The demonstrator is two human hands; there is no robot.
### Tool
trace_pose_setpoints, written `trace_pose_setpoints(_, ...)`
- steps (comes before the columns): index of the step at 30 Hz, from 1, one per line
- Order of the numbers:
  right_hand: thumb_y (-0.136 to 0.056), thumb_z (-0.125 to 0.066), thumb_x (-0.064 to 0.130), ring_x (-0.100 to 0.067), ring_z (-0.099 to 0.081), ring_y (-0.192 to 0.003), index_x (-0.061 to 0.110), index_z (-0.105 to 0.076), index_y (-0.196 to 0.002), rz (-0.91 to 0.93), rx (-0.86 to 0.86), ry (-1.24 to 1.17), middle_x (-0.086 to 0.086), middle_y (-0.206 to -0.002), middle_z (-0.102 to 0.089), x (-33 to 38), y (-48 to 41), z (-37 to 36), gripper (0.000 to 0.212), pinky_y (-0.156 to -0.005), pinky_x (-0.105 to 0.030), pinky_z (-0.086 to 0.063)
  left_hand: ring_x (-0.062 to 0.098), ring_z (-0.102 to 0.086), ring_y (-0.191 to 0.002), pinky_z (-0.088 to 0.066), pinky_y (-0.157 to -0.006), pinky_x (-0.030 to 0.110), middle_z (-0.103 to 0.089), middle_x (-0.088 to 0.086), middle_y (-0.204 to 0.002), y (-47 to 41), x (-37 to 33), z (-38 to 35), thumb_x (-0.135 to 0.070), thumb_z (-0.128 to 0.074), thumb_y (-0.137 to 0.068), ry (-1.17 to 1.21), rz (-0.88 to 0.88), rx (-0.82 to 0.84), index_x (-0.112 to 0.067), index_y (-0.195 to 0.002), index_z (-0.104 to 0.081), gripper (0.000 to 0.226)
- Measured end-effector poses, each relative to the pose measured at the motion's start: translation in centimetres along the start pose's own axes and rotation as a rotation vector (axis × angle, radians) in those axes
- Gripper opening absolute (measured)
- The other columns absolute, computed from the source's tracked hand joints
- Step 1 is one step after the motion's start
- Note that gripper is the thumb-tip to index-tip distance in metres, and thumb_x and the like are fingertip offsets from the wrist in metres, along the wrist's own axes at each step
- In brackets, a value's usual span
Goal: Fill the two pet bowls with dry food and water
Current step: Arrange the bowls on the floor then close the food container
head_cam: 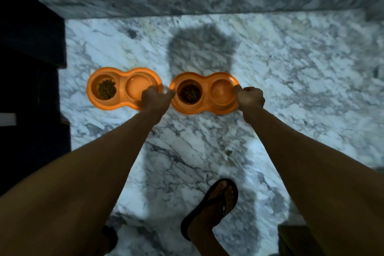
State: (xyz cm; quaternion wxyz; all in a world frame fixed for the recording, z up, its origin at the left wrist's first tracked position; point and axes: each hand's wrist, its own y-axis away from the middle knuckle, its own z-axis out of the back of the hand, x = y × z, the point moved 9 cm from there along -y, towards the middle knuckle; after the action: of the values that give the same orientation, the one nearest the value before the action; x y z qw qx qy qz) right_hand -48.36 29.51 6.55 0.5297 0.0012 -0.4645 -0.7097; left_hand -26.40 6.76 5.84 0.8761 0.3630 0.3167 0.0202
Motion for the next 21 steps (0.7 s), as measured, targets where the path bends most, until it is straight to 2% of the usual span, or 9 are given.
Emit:
trace_pose_setpoints(2,-0.089,-0.061,0.035,-0.024,-0.059,-0.078,0.016,-0.055,-0.066,0.027,0.033,-0.002,-0.004,-0.074,-0.060,4.0,3.9,1.5,0.031,-0.069,-0.032,-0.047,0.028,-0.062,-0.103,-0.042,-0.071,0.036,-0.059,0.010,-0.091,3.3,-2.6,3.8,-0.039,-0.073,-0.085,0.018,0.004,-0.005,0.006,-0.102,-0.062,0.050)
trace_pose_setpoints(4,-0.091,-0.058,0.035,-0.023,-0.059,-0.077,0.010,-0.062,-0.071,0.080,0.086,0.016,-0.007,-0.076,-0.062,8.7,8.9,3.3,0.033,-0.070,-0.033,-0.047,0.026,-0.059,-0.105,-0.043,-0.081,0.035,-0.061,0.012,-0.096,7.6,-5.6,8.1,-0.038,-0.071,-0.088,0.051,0.033,-0.001,-0.001,-0.101,-0.063,0.040)
trace_pose_setpoints(6,-0.092,-0.057,0.033,-0.025,-0.056,-0.071,0.006,-0.065,-0.072,0.142,0.140,0.032,-0.008,-0.069,-0.058,13.3,14.7,5.1,0.034,-0.071,-0.037,-0.049,0.033,-0.058,-0.116,-0.046,-0.091,0.038,-0.063,0.022,-0.111,11.8,-8.7,12.7,-0.046,-0.073,-0.081,0.084,0.032,-0.004,0.001,-0.115,-0.062,0.059)
trace_pose_setpoints(9,-0.089,-0.057,0.030,-0.025,-0.043,-0.067,0.013,-0.047,-0.063,0.175,0.181,0.005,-0.005,-0.060,-0.042,19.9,24.2,8.2,0.033,-0.059,-0.043,-0.043,0.036,-0.054,-0.125,-0.045,-0.101,0.039,-0.059,0.021,-0.132,18.3,-14.2,21.2,-0.055,-0.068,-0.081,0.070,-0.003,-0.031,0.002,-0.134,-0.052,0.079)
trace_pose_setpoints(11,-0.089,-0.058,0.030,-0.025,-0.045,-0.070,0.011,-0.048,-0.066,0.201,0.194,-0.011,-0.005,-0.063,-0.042,24.0,30.4,10.3,0.031,-0.065,-0.047,-0.053,0.037,-0.056,-0.123,-0.046,-0.104,0.041,-0.058,0.022,-0.135,22.6,-17.4,27.1,-0.068,-0.060,-0.074,0.087,-0.029,-0.036,-0.002,-0.141,-0.046,0.094)
trace_pose_setpoints(13,-0.089,-0.060,0.033,-0.027,-0.049,-0.069,0.009,-0.055,-0.069,0.223,0.201,-0.033,-0.006,-0.064,-0.047,27.6,36.0,12.2,0.031,-0.080,-0.054,-0.057,0.037,-0.053,-0.127,-0.043,-0.106,0.040,-0.056,0.020,-0.137,26.7,-20.5,33.3,-0.063,-0.058,-0.082,0.045,-0.109,-0.079,0.000,-0.139,-0.047,0.086)
trace_pose_setpoints(15,-0.088,-0.061,0.036,-0.029,-0.058,-0.076,0.007,-0.067,-0.079,0.279,0.205,-0.022,-0.009,-0.072,-0.057,30.8,41.4,13.4,0.031,-0.086,-0.055,-0.057,0.038,-0.052,-0.124,-0.041,-0.101,0.041,-0.058,0.024,-0.131,29.8,-22.6,39.4,-0.054,-0.055,-0.090,-0.022,-0.191,-0.137,0.004,-0.128,-0.054,0.069)
trace_pose_setpoints(18,-0.084,-0.063,0.036,-0.027,-0.056,-0.074,0.010,-0.063,-0.071,0.389,0.205,-0.038,-0.010,-0.071,-0.054,34.9,49.0,13.7,0.029,-0.081,-0.056,-0.057,0.040,-0.061,-0.109,-0.048,-0.093,0.043,-0.066,0.028,-0.111,33.4,-23.7,47.9,-0.062,-0.050,-0.083,-0.003,-0.246,-0.197,0.004,-0.110,-0.061,0.072)
trace_pose_setpoints(21,-0.084,-0.064,0.035,-0.027,-0.055,-0.071,0.011,-0.061,-0.066,0.442,0.221,-0.048,-0.007,-0.066,-0.054,37.6,56.6,12.0,0.030,-0.083,-0.056,-0.057,0.039,-0.058,-0.116,-0.047,-0.095,0.042,-0.063,0.026,-0.123,37.0,-23.4,56.2,-0.045,-0.057,-0.093,0.042,-0.300,-0.256,0.003,-0.122,-0.059,0.056)
